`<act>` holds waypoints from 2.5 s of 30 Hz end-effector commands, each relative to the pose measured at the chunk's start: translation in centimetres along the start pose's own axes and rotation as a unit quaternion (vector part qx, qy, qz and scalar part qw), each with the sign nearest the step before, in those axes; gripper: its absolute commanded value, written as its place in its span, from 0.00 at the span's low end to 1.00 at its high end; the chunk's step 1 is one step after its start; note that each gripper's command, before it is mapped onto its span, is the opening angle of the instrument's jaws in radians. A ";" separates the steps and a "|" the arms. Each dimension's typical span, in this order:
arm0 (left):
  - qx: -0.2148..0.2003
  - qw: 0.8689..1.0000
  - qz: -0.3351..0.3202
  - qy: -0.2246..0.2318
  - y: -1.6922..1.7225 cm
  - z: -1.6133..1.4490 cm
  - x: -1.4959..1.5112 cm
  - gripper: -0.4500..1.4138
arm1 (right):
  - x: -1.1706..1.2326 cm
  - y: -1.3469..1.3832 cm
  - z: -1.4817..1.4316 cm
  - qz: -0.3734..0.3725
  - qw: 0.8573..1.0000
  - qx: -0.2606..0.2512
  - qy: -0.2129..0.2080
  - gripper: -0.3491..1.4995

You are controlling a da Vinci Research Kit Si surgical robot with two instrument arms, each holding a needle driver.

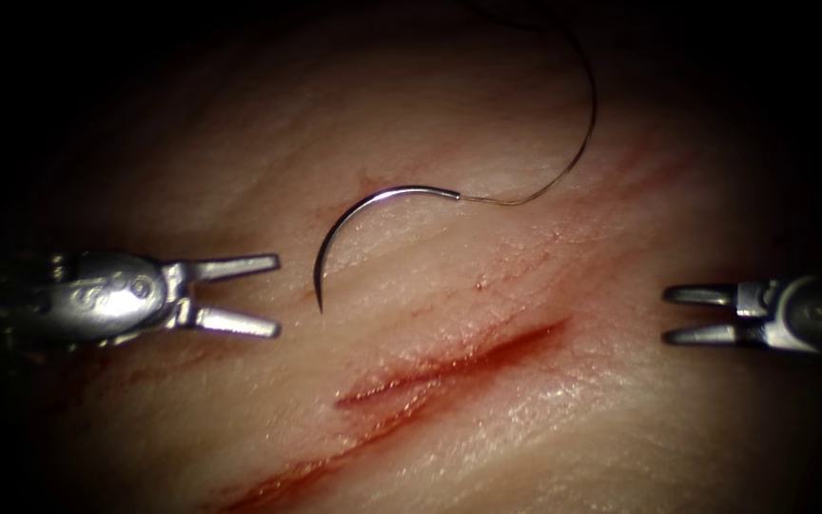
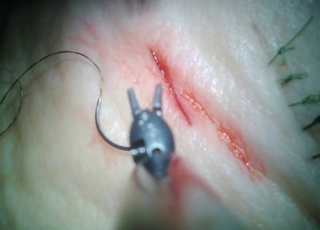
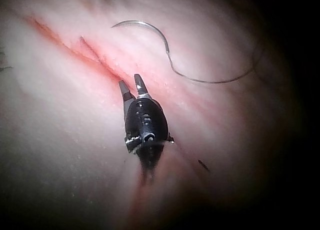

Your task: Wound Closure

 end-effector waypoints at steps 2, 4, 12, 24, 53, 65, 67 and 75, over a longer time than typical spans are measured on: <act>-0.001 1.000 -0.001 0.000 0.02 0.08 -0.05 0.46 | -0.02 -0.02 0.10 -0.003 1.000 0.001 0.001 0.23; 0.000 1.000 -0.001 0.000 0.02 0.08 -0.05 0.46 | -0.01 -0.02 0.12 -0.005 1.000 0.001 0.000 0.23; 0.002 1.000 -0.002 0.000 0.02 0.12 -0.03 0.46 | 0.04 -0.03 0.18 -0.007 1.000 -0.003 0.002 0.35; 0.008 1.000 -0.002 -0.003 0.02 0.17 -0.03 0.53 | 0.13 -0.04 0.25 -0.003 0.999 -0.032 0.033 0.78; 0.201 0.942 -0.180 -0.202 -0.94 0.96 -0.08 0.63 | 0.31 -0.20 0.28 -0.006 0.999 -0.038 -0.030 0.80; 0.170 0.924 -0.177 -0.292 -1.00 1.15 -0.54 0.63 | 0.33 -0.21 0.28 -0.009 0.999 -0.035 -0.034 0.79; 0.170 0.921 -0.178 -0.302 -1.05 1.17 -0.60 0.65 | 0.33 -0.21 0.28 -0.009 0.999 -0.036 -0.034 0.79; 0.187 0.889 -0.214 -0.358 -1.02 1.28 -1.01 0.63 | 0.34 -0.23 0.29 -0.009 0.999 -0.033 -0.038 0.77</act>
